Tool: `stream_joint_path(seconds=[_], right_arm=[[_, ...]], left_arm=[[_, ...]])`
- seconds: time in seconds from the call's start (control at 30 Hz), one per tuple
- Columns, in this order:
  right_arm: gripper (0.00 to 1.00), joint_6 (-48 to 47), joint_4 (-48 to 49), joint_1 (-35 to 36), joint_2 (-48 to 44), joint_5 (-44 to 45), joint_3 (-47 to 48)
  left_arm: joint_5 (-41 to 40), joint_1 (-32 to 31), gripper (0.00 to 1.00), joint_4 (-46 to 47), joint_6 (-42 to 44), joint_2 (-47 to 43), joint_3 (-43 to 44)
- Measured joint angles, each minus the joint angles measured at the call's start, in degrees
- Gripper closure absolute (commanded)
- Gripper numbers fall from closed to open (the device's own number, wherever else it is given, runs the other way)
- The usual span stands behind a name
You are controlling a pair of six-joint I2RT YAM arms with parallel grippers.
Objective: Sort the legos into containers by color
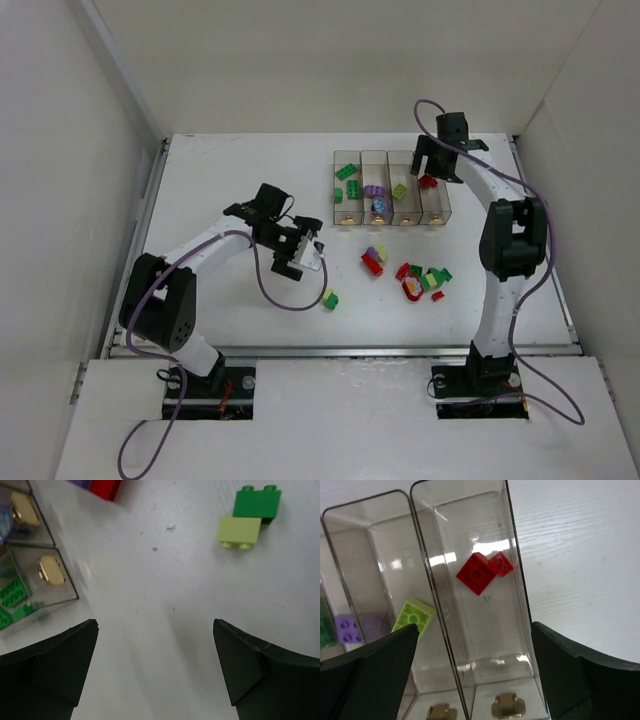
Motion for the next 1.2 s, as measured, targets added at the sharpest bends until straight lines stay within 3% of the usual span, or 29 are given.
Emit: stream_joint_path(seconds=[0.17, 0.4, 0.5, 0.67, 0.9, 0.93, 1.07, 1.2], right_arm=[[0.0, -3.76, 0.83, 2.56, -7.1, -0.61, -5.66], [0.0, -5.2, 4.15, 15.52, -20.76, -4.28, -15.96], [0.0, -5.22, 4.76, 19.41, -22.95, -5.07, -19.3], [0.0, -5.42, 4.63, 20.06, -23.63, -5.14, -23.02], [0.0, -6.43, 4.63, 19.47, -25.99, -4.07, -24.39], [0.0, -6.64, 4.68, 19.47, -26.23, -4.0, -24.39], [0.0, -7.43, 4.87, 19.12, -26.51, -3.89, -24.52], [0.0, -8.15, 4.98, 18.32, -26.56, -4.02, -25.35]], left_arm=[[1.36, -4.46, 0.01, -1.9, 4.61, 0.22, -0.76], [1.9, -10.75, 0.02, -3.37, 5.03, 1.6, -3.21], [1.66, -12.2, 0.07, -3.5, 4.63, 3.32, -3.21], [0.2, -13.38, 0.36, -4.2, 1.42, 7.8, -0.66], [-2.82, -14.34, 0.67, -4.83, -1.99, 11.1, 2.45], [-3.06, -14.34, 0.78, -4.92, -2.34, 11.13, 2.51], [-3.65, -14.32, 1.0, -5.33, -3.58, 11.15, 2.84], [-3.96, -14.32, 1.0, -5.62, -6.23, 11.23, 3.39]])
